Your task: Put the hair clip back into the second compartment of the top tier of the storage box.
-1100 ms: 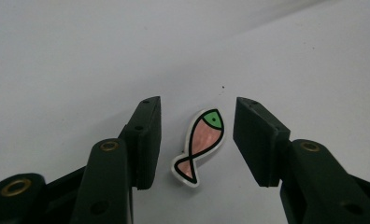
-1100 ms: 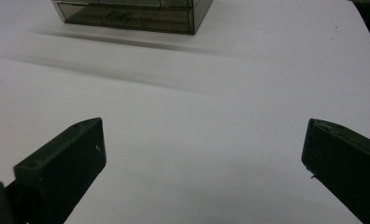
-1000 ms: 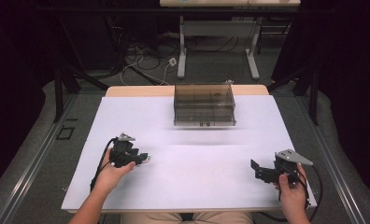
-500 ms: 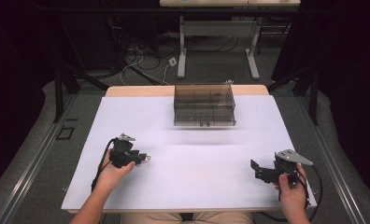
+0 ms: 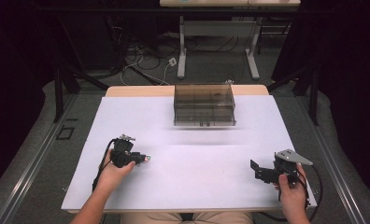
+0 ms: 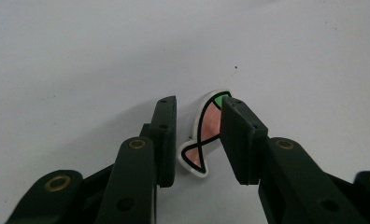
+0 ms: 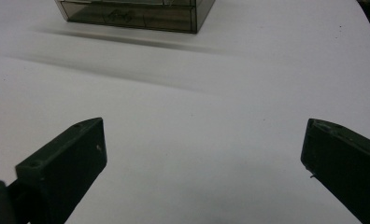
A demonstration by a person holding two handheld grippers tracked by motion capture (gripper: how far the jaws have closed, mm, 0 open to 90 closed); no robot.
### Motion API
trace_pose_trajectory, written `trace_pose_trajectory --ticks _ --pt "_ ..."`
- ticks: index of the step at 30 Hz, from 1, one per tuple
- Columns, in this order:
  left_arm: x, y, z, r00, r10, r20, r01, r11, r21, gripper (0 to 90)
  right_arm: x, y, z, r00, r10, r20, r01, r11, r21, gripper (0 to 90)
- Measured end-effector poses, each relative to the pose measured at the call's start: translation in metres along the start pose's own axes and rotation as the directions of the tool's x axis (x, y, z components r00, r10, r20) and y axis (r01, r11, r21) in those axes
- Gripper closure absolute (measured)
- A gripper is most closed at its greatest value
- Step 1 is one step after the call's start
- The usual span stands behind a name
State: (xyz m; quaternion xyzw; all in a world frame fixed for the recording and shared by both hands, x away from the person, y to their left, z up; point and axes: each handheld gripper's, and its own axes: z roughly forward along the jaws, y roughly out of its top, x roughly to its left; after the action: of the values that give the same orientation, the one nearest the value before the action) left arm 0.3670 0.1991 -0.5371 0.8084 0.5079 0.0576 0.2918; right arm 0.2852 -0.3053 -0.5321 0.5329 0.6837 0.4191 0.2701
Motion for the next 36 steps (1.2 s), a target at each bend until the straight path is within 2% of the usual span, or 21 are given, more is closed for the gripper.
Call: trace_pose_trajectory --ticks 1,6,9,16,36 --pt "0.0007 0.0 0.0002 1.0 0.008 0.001 -0.008 1.0 0.001 67.5 0.0001 0.0001 -0.0001 1.0 0.001 -0.001 -0.001 1.0 0.0 0.0" --pt "0.0002 -0.0011 0.0026 1.0 -0.005 -0.007 0.005 1.0 -0.005 68.1 -0.0002 0.0 0.0001 1.0 0.001 -0.001 -0.001 1.0 0.001 0.0" --pt "0.0014 -0.0013 0.0028 1.0 0.003 0.004 -0.003 1.0 0.001 68.2 0.0 0.0001 -0.0001 1.0 -0.001 -0.001 0.001 1.0 0.0 0.0" --pt "0.0001 -0.0019 0.0025 0.9999 -0.008 0.013 0.008 1.0 0.006 70.8 -0.0002 0.0 0.0 1.0 0.0 -0.002 0.0 1.0 0.0 0.0" --pt "0.0004 -0.0043 0.0012 0.9986 0.027 0.045 -0.028 0.9994 0.022 77.2 -0.0008 -0.0005 0.0016 1.0 -0.006 -0.005 0.006 1.0 -0.007 0.1"
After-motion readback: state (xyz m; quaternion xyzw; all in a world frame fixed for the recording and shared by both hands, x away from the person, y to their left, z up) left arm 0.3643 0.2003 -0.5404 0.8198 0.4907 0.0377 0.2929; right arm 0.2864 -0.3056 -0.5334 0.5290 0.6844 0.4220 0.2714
